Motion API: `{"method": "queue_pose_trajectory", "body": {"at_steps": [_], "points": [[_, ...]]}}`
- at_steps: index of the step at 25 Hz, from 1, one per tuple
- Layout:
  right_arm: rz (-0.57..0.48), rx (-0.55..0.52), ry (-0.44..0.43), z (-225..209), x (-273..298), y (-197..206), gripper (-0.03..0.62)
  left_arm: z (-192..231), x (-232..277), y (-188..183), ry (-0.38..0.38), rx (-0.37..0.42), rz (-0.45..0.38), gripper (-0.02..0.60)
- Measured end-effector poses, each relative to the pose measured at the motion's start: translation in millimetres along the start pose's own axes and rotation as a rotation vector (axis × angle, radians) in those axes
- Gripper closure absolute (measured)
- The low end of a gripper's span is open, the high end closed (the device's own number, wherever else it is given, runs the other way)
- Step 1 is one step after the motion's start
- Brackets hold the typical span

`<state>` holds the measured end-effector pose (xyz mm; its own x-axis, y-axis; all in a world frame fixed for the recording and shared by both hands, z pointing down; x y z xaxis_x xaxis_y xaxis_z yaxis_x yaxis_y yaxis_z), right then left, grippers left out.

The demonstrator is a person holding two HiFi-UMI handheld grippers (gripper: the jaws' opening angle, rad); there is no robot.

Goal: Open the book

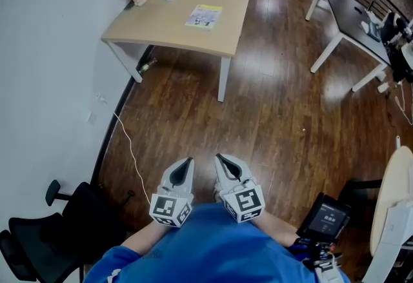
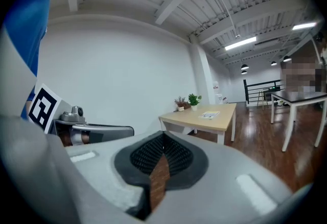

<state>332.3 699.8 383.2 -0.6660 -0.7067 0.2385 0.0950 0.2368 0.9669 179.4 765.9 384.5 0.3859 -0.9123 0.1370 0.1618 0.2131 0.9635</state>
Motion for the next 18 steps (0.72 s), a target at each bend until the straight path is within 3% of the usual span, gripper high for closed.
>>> {"method": "queue_pose_trajectory", "body": {"at_steps": [4, 8, 13, 18], "points": [[0.008, 0.002, 0.004, -30, 26, -14, 0.591, 6, 38, -8, -0.009, 0.028, 0.004, 0.575], [-0.015, 0.006, -0.02, -57, 49, -15, 0.591, 13, 72, -13, -0.065, 0.079, 0.029, 0.575], [-0.01, 0.014, -0.027, -88, 75, -26, 0.591, 25, 117, -29, -0.082, 0.178, 0.062, 0.575], [-0.019, 0.024, -0.007, -100, 95, -34, 0.591, 45, 140, -40, -0.079, 0.191, 0.062, 0.575]]}}
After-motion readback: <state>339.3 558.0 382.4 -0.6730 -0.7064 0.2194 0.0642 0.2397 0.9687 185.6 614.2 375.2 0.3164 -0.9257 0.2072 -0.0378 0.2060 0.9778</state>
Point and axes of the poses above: the fingertips, and each gripper's own axes: x forward along the fingers, z to its left, y out of its underside, the point moved 8 cm from there along -x, backward along the fingers, and after that the axes turned 13 degrees about y, right-handed, at the moved point
